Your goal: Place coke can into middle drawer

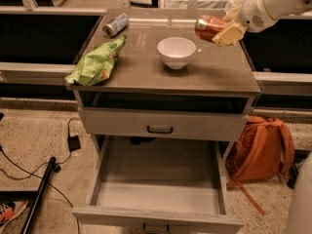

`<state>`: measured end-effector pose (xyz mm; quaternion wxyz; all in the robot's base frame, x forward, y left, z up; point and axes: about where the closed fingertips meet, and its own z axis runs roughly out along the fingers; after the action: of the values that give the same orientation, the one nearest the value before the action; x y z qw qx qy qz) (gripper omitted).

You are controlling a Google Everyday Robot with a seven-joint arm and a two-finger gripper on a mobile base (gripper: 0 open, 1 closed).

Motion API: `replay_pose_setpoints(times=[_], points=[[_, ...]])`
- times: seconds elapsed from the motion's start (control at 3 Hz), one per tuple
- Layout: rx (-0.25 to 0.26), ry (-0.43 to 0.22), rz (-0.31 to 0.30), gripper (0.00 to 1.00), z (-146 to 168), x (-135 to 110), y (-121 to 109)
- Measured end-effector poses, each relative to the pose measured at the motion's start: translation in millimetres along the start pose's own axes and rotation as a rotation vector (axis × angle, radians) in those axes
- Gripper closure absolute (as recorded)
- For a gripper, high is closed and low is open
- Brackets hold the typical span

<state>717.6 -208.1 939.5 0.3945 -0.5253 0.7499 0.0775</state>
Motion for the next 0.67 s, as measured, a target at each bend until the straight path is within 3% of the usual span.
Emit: replay_pose_setpoints(times=[0.33,0.67], points=[[-0.062,0.075,-0.067,1.0,13.1,6.7,33.7],[-0.07,0.078,-0.065,1.0,16.5,8.4,36.2]])
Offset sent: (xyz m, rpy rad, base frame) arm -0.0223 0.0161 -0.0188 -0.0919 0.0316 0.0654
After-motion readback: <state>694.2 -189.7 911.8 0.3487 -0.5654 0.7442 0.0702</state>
